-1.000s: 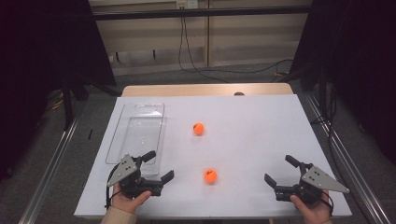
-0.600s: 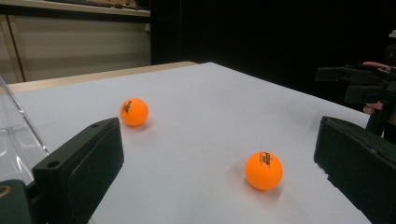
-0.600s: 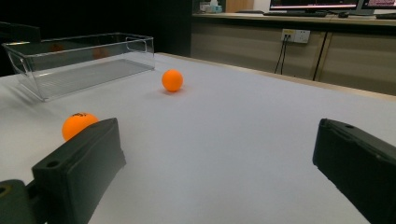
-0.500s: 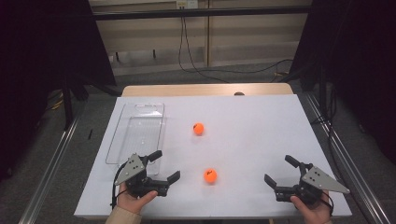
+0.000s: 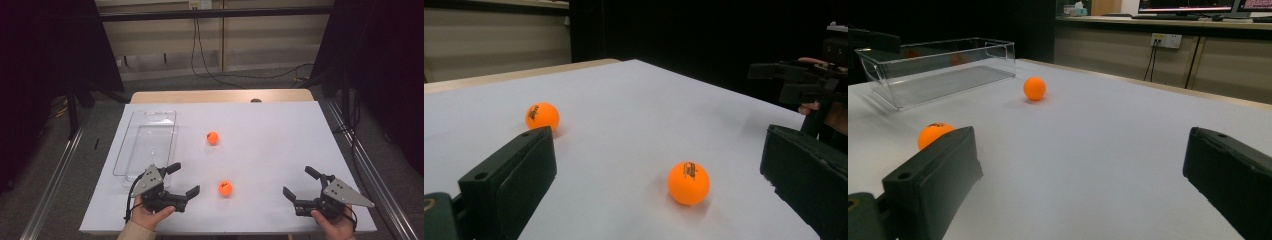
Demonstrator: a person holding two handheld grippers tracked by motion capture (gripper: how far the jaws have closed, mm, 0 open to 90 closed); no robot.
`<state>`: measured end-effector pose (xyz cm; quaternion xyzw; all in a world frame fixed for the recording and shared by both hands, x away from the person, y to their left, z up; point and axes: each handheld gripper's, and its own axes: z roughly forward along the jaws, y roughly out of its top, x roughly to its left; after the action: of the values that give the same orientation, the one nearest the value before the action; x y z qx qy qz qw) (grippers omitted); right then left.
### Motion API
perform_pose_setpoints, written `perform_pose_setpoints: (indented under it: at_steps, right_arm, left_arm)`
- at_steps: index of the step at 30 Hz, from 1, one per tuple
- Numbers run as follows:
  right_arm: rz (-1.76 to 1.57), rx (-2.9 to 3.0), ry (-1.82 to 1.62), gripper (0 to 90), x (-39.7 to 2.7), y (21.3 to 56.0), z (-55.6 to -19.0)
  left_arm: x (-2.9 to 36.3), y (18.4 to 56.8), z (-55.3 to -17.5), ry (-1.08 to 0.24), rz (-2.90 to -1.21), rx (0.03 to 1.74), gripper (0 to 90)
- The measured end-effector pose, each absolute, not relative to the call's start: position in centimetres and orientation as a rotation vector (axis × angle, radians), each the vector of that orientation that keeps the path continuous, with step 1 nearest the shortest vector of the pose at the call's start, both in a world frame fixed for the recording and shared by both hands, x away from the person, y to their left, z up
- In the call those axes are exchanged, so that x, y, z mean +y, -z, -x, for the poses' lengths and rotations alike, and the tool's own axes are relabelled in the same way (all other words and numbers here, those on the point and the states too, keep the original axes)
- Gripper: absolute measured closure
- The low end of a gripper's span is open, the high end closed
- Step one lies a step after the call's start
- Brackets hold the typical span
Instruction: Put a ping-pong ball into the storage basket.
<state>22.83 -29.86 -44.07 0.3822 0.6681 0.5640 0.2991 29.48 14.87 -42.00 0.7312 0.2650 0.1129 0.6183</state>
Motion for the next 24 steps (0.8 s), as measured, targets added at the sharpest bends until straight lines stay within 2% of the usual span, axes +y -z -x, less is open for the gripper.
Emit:
perform_pose_setpoints:
  at_steps: [24]
  right_arm:
    - [-1.005,1.77,-1.506,0.9,-29.8,44.0,-22.8]
  left_arm:
    - [12.7,42.1,-29.8,-0.229,-1.719,0.565,1.4]
